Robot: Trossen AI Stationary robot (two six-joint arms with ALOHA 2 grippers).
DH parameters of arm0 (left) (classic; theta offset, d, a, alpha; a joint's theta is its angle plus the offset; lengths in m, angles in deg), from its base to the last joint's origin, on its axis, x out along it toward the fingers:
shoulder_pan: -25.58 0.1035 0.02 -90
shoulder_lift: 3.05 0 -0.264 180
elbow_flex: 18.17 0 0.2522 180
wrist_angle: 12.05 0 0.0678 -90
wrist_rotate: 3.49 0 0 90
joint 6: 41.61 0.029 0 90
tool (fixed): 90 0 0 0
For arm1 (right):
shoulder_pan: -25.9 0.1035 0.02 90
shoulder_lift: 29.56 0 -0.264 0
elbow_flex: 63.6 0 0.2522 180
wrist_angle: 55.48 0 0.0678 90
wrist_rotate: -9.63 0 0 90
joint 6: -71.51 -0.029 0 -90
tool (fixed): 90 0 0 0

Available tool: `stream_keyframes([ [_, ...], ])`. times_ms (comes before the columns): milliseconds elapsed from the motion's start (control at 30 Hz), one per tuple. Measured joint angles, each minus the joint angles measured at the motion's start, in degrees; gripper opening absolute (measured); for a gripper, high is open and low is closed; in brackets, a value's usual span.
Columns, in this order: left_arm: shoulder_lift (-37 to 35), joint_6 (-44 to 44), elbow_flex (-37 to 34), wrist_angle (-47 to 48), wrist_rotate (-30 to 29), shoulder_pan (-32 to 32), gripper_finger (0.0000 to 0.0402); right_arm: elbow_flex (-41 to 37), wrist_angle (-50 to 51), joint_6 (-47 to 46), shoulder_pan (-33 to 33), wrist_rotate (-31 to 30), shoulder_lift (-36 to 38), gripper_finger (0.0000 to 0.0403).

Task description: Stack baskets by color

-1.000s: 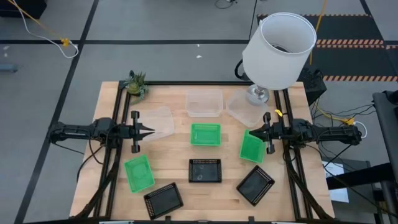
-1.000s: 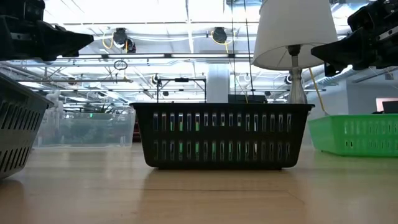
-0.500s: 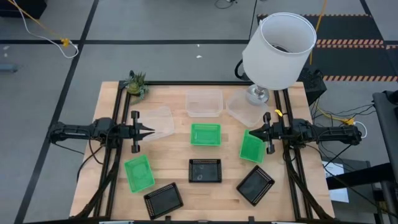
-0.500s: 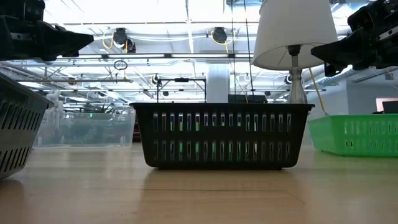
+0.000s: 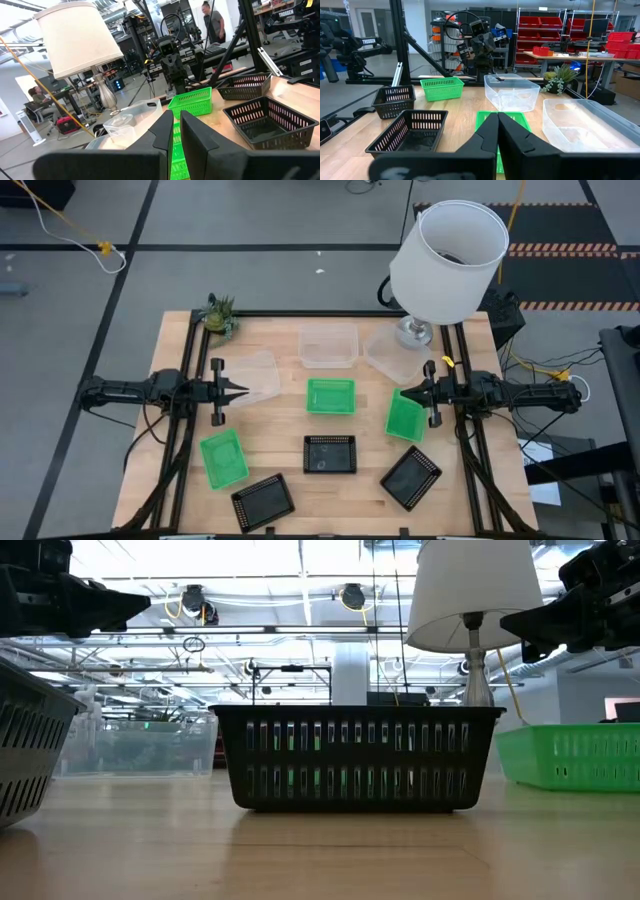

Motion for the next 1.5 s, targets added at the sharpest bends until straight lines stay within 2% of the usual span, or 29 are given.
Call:
stream_keyframes([
  [833, 0.0, 0.02, 0.02, -0.01, 0.0, 0.0, 0.0037, 1.39, -4.17, -3.12, 0.0, -0.33, -0.9, 0.0],
  [1233, 0.02, 0.0, 0.01, -0.01, -0.01, -0.01, 0.0037, 19.72, 4.23, -9.27, 0.0, -0.05, -12.4, 0.0],
  [1500, 0.02, 0.0, 0.0, -0.01, -0.01, -0.02, 0.0037, 32.32, 13.52, -9.08, -0.01, -0.02, -20.4, 0.0],
])
